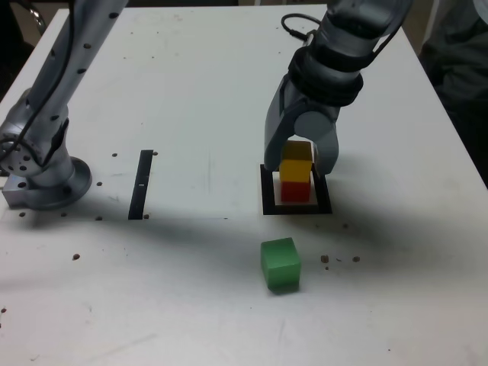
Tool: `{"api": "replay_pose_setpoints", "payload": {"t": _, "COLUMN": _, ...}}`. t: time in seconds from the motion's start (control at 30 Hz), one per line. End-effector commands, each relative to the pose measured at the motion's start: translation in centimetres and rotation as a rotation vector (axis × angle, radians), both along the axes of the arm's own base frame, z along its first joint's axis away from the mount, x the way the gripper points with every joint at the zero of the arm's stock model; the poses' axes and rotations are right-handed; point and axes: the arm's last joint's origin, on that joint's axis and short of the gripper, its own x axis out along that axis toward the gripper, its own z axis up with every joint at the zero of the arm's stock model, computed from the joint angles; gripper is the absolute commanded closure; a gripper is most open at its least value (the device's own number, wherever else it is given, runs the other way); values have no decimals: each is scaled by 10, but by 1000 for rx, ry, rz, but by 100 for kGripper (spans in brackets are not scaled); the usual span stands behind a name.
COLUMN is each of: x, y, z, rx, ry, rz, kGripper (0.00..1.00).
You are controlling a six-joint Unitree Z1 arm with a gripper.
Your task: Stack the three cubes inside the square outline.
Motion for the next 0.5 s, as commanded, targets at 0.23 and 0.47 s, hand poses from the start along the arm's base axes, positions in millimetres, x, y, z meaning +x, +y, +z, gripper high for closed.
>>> {"api": "replay_pose_setpoints", "payload": {"t": 0.23, "x": -2, "y": 3, "z": -1, "rx": -1, "ry": 4, "rz": -2, "kGripper": 0}}
{"api": "replay_pose_setpoints", "payload": {"t": 0.47, "x": -13, "y": -3, "z": 26, "rx": 79, "ry": -62, "rz": -54, "kGripper": 0}}
